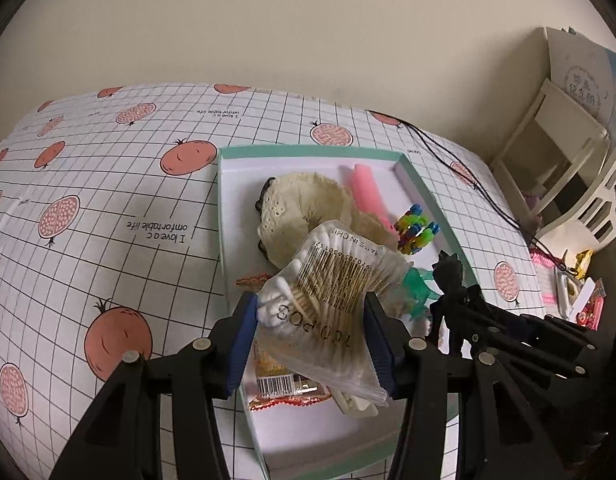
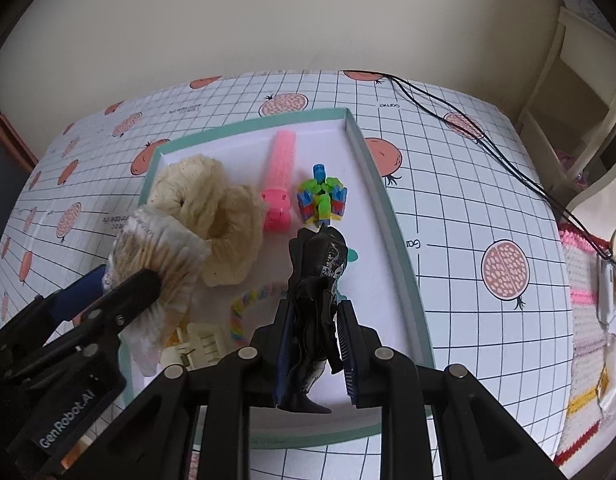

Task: Organize objects
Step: 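Carry the swab bag over the tray with the left gripper while the right gripper carries the figure there, then lower the cotton swab bag into the tray and open the left gripper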

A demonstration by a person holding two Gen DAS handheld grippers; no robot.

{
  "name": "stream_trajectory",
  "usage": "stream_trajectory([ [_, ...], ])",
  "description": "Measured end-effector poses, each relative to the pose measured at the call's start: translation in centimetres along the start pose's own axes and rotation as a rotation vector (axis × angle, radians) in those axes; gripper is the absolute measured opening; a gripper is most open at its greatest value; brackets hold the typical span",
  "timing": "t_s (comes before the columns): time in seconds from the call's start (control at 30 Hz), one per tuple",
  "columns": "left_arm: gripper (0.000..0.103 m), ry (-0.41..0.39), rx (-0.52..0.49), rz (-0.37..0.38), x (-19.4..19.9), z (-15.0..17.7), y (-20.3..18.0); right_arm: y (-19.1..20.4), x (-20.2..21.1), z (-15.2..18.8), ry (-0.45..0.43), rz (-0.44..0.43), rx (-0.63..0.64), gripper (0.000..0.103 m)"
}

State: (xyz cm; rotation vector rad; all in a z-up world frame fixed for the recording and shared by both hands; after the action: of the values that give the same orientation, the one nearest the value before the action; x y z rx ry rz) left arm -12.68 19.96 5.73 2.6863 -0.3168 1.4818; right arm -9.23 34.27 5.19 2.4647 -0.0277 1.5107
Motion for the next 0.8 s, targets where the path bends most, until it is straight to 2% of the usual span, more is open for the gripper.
stream_trajectory([
  [0.2,0.054,0.042,0.01,0.003,-1.4,0.2,-0.2,-0.5,-1.3,0.1,0.03,0.016,-0.006,0.024],
  [0.27,0.054,0.038,-0.004,-0.006,-1.5,0.2,-0.5,-0.5,-1.6,0.1,0.039,0.043,0.008,0.024],
  [0.53,0.055,0.035,-0.022,-0.025,-1.9,0.3,-1.1,-0.4,-1.7,-0.1,0.038,0.05,0.013,0.024],
  [0.8,0.055,0.055,0.014,0.029,-1.5,0.2,-0.7,-0.3,-1.5,-0.1,0.035,0.044,0.007,0.025],
])
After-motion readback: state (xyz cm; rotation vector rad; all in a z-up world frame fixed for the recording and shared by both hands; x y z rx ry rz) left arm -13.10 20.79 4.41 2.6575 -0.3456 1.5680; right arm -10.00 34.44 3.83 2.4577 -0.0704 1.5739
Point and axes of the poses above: each gripper's, at about its wrist camera, not at the fingertips, and x roughly against the way its jaws point, y to its left, z to its underside, the point moved 1 cm from there along -x, roughly the way its jaws point, and after that the axes turned 11 degrees about -z, right-handed, at the moved point
